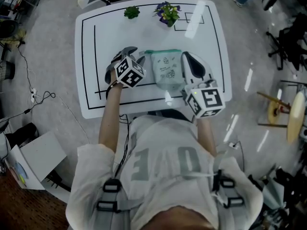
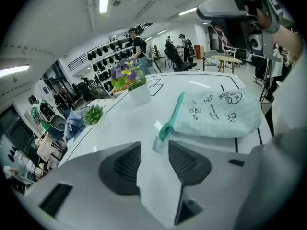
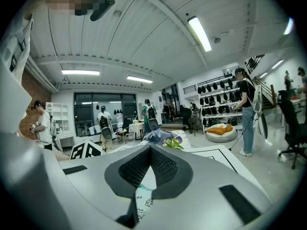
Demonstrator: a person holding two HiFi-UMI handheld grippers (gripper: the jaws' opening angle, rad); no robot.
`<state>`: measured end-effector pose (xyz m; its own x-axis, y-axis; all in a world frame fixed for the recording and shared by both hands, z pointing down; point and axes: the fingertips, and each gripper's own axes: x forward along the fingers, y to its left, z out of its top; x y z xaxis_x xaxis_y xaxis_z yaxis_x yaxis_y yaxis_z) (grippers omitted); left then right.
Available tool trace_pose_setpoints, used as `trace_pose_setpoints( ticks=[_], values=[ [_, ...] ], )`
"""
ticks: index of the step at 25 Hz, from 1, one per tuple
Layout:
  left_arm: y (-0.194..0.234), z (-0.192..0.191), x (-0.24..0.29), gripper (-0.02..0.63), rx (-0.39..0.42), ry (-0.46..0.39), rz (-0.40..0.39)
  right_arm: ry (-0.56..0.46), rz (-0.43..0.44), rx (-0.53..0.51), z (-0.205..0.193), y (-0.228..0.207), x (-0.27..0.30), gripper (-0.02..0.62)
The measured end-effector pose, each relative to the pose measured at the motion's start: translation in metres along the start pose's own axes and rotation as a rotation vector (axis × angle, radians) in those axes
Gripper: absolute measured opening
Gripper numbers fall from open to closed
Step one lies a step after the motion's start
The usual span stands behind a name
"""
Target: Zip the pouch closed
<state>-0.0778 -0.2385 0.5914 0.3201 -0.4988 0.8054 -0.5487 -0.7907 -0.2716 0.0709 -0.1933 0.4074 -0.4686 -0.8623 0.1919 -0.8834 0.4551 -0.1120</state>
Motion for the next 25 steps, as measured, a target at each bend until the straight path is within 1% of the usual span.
trace_pose_setpoints(
  ticks=[2, 6, 8, 10, 12, 16, 19, 23, 25],
  values=[
    [0.000, -0.004, 0.007, 0.156, -0.005, 0.019, -0.004, 0.006, -0.008, 0.002, -0.002, -0.003, -0.001, 0.006],
    [-0.005, -0.010, 0.019, 0.152, -0.027, 0.040, -0.037, 0.016, -0.021, 0.008, -0.006, -0.009, -0.003, 0.008],
    [-0.008, -0.008, 0.023, 0.136, -0.045, 0.034, -0.055, 0.021, -0.024, 0.008, -0.007, -0.010, -0.003, 0.008],
    [-0.009, -0.004, 0.024, 0.105, -0.058, 0.018, -0.060, 0.025, -0.024, 0.007, -0.008, -0.011, -0.002, 0.008],
    [-0.009, -0.001, 0.025, 0.044, -0.065, 0.004, -0.053, 0.029, -0.023, 0.006, -0.009, -0.010, -0.001, 0.008],
    [-0.009, 0.002, 0.025, 0.026, -0.070, -0.015, -0.037, 0.034, -0.023, 0.003, -0.010, -0.010, 0.000, 0.006],
    [-0.003, 0.009, 0.019, 0.023, -0.064, -0.045, -0.009, 0.036, -0.021, 0.001, -0.009, -0.008, 0.001, 0.008],
    [0.014, 0.028, 0.000, 0.020, -0.012, -0.118, 0.089, 0.035, -0.018, -0.001, -0.008, -0.007, 0.001, 0.007],
    [0.023, 0.041, -0.013, 0.020, -0.008, -0.166, 0.135, 0.029, -0.016, -0.004, -0.006, -0.006, 0.001, 0.007]
  ],
)
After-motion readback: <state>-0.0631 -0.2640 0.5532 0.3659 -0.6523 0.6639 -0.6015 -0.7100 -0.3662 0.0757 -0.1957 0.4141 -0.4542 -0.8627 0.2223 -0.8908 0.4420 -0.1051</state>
